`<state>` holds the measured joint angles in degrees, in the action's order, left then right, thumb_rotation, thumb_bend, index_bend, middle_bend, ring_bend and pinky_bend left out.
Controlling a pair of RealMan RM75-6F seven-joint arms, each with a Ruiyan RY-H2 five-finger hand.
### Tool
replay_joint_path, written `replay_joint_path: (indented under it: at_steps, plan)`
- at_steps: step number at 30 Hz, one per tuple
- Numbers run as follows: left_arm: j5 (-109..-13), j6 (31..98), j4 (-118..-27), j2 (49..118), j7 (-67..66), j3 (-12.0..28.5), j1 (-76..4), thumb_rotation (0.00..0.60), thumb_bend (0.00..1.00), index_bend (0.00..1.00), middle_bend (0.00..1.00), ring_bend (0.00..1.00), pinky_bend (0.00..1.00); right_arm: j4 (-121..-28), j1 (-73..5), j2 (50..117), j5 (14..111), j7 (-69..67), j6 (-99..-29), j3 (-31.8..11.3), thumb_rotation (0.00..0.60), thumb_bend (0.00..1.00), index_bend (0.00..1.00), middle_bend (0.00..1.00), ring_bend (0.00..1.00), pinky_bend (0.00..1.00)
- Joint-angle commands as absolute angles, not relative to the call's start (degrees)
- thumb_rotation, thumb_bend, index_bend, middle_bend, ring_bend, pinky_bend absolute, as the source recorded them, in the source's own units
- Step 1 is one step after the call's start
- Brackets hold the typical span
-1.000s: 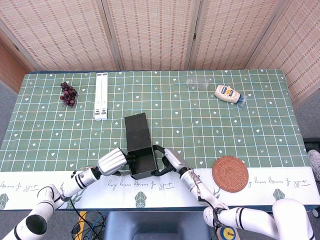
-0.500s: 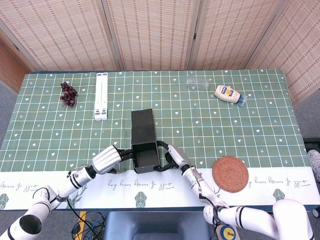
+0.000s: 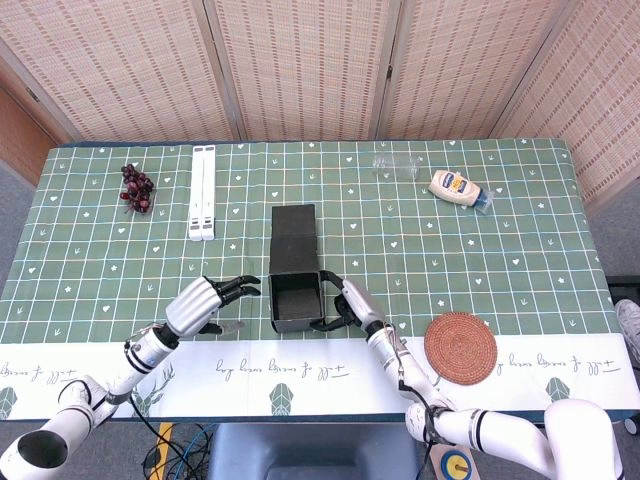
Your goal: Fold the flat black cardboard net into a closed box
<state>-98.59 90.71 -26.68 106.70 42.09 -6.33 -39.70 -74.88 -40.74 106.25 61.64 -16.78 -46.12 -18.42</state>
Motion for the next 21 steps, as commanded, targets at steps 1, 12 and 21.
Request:
replay_joint_path:
  at_steps: [1,12,21]
  plan:
    - [-96.39,89.37,-30.03,105.14,43.3,-4.42,-39.07,0.6,0.14,0.28,0.25,0.6,0.95,-74.9,-40.85,106.24,62.02,-17.29,-45.86,-18.5,0.6,0.39,0.25,0.38,0.87,1.0]
    - [-89.89,81.88,-44.45,99.79,43.84,0.24,-37.43,0.6,0.14,0.23,0.23,0.6,0.95,-73.57,-42.41,108.18,63.61,-17.91,-44.87,-18.34,0.6,0.36,0.0,0.15,0.78,1.0]
    - [-86.86,78.19,-54.54,95.65,43.03,2.57,-36.11,0.6,0.14,0.21,0.23,0.62,0.96,-78.16,-40.72,105.67,63.48,-15.1,-46.25,-16.32,0.6,0.27,0.0,0.02,0.71,1.0]
